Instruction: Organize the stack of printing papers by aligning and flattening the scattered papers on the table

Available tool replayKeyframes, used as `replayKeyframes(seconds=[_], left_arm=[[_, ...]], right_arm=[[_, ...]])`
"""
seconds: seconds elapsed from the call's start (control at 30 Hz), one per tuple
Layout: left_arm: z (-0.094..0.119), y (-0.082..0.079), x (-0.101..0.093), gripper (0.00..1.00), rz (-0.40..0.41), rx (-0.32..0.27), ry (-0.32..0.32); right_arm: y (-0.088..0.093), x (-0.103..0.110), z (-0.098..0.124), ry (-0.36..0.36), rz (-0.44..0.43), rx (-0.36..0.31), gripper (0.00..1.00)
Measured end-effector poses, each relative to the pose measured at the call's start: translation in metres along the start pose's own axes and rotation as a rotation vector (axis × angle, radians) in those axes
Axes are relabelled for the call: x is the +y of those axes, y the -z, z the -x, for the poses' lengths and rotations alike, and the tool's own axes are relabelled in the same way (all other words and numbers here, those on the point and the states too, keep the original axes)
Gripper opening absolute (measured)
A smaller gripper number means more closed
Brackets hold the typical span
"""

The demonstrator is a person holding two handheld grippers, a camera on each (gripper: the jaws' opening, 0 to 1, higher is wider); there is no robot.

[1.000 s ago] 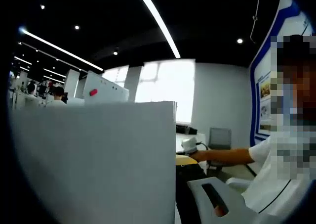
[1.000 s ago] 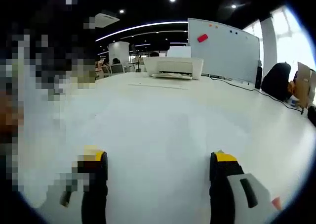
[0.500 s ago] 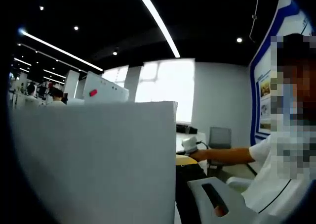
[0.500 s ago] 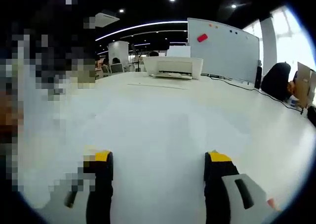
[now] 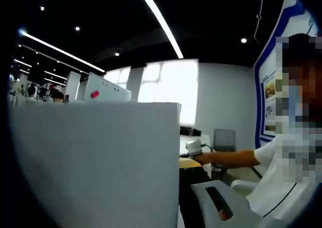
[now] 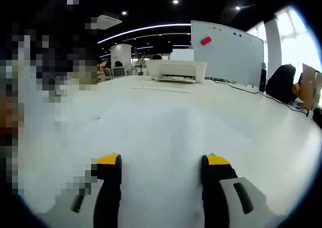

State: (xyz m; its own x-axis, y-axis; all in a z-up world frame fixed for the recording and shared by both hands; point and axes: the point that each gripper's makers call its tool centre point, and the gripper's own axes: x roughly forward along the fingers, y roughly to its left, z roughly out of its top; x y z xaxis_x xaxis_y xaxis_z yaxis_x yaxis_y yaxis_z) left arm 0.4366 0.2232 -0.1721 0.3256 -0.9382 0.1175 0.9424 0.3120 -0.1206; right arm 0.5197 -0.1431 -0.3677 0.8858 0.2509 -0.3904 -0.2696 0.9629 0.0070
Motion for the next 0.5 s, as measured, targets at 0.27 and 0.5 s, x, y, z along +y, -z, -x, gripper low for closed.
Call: replayKeyframes(seconds=[0.27, 0.5], left_arm=[[0.001, -0.001, 0.001, 0.06, -0.002, -0.004, -0.002], [0.000, 0.000, 0.001, 0.06, -0.004, -0.003, 0.000]], right_arm=[[-0.004, -0.023, -0.005, 0.021, -0.021, -0.030, 0.38], [-0.007, -0.033, -0.008, 0.017, -0.047, -0.039, 0.32]])
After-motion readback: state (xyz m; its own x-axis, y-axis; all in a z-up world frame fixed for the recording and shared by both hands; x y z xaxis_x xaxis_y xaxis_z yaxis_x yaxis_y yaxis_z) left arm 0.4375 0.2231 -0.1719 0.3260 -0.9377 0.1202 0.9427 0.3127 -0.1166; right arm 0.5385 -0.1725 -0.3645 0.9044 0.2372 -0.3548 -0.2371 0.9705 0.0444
